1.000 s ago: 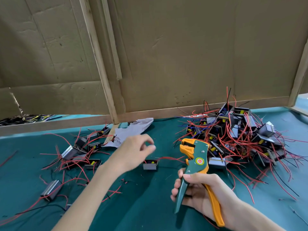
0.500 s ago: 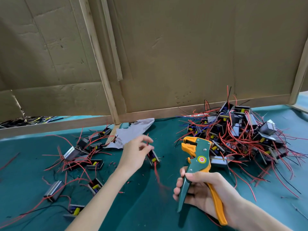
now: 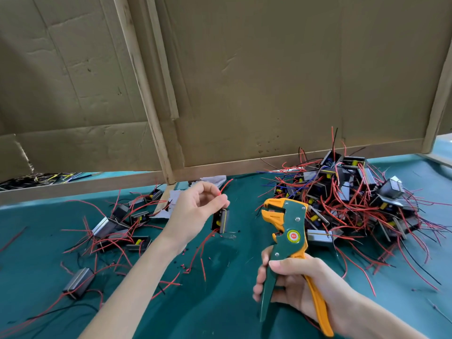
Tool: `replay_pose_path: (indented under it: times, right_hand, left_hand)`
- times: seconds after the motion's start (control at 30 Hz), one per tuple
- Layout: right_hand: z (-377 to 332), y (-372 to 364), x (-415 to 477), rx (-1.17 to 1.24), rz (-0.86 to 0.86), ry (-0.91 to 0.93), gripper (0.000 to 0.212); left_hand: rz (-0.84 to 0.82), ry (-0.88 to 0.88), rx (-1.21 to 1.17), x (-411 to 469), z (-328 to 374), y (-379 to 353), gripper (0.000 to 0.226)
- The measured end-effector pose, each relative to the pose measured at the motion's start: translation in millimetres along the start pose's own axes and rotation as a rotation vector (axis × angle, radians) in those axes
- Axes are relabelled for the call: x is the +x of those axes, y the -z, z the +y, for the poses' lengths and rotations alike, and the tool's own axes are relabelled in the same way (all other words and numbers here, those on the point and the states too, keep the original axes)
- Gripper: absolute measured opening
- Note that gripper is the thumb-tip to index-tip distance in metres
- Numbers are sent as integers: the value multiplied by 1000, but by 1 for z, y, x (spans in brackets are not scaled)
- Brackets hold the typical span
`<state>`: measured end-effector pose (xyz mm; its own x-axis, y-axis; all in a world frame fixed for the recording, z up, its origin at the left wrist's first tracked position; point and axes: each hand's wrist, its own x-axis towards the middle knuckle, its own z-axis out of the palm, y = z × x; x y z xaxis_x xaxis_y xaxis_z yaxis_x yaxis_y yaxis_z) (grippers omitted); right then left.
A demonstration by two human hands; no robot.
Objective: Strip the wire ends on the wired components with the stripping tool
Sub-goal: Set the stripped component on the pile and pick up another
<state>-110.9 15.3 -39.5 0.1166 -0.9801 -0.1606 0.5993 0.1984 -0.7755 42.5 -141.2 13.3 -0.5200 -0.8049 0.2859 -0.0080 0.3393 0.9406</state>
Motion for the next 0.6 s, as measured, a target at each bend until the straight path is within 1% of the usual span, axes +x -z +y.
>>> replay_pose_path:
  times: [0.17,0.3,0.47,0.6]
  right_hand:
    - [-1,-2,0,-15,-7,8,23]
    - [-3,-3,-1,-86,-44,41,22]
    - [-8,-3,-5,-140,-85,92,21]
    - [-11,-5,-8,-168,-106,106,20]
  left_hand:
    - [-97,-28,18,-8,5,-10,13]
    - [-118,-30,-11,-11,14,-14,15]
    - [-135,-10,-34,-16,22,-22,4]
    - [-160,-27,-15,-19,26,-25,4]
